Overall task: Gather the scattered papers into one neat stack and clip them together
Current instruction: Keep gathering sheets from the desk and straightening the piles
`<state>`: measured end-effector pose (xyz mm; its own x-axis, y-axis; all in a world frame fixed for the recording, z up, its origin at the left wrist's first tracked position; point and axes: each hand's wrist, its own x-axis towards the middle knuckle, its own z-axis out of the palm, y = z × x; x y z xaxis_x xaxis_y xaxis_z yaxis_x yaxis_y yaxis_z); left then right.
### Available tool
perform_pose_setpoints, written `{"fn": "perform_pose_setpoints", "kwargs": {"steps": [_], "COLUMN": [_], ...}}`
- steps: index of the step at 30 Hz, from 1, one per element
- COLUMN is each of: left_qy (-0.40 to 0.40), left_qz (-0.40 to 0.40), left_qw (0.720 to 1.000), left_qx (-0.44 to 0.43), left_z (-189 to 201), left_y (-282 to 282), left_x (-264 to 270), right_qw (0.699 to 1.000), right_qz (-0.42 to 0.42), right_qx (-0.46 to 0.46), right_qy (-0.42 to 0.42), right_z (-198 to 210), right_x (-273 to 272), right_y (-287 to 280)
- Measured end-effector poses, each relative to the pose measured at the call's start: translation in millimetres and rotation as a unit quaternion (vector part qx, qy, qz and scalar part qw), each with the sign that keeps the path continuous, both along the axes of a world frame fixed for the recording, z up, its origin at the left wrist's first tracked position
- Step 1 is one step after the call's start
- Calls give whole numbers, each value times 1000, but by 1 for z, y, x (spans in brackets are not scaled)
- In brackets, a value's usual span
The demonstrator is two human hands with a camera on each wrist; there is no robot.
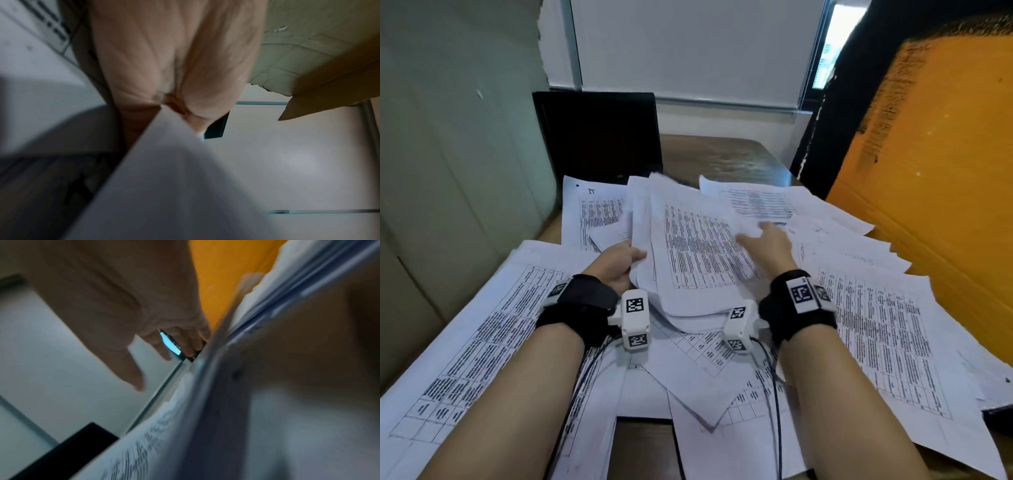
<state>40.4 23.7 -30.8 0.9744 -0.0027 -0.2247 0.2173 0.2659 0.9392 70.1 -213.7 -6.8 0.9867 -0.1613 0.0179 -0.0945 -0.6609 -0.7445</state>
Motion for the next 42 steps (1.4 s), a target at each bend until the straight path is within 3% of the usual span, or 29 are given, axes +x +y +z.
{"fn": "perform_pose_setpoints", "kwargs": {"steps": [2,7,9,12,14,17,20,24,26,29,32,33,35,38,42], "left_qy": [1,12,-1,-28,-27,-3,-3,-13,-12,-14,-13,-15,-15,-19,-24], "left_qz": [9,-29,-22,20,74,122,95,26,-9,-48,-40,-34,-28,-20,-15], "left_qw": [1000,999,998,999,997,992,995,999,999,997,998,999,999,1000,999], "left_qx": [-10,24,52,22,-6,-21,-12,16,46,65,53,40,19,7,39], "left_z": [1,2,1,4,3,-1,0,2,3,2,0,-1,-1,-2,1], "left_y": [-2,-3,-2,1,6,11,7,1,-1,-4,-3,-3,-6,-7,-6], "left_x": [-1,-5,-5,-3,1,7,5,-1,-5,-4,-1,1,-1,-2,-3], "right_qw": [995,982,983,989,970,951,949,975,992,981,961,950,945,991,998], "right_qz": [-7,110,116,-12,-88,-114,-158,-143,-106,-45,130,159,129,45,-7], "right_qx": [-79,-94,-95,-125,-186,-210,-198,-129,-68,84,226,263,301,123,62], "right_qy": [55,122,109,84,127,194,189,110,-4,-168,-93,-45,-16,-41,12], "right_z": [-5,0,5,2,-6,-15,-15,-9,1,21,22,20,14,7,-17], "right_x": [4,-4,-1,3,4,1,0,-1,-1,-8,-13,-13,-9,0,10], "right_y": [-17,-1,5,-15,-39,-61,-67,-69,-61,-22,17,21,13,-22,-57]}}
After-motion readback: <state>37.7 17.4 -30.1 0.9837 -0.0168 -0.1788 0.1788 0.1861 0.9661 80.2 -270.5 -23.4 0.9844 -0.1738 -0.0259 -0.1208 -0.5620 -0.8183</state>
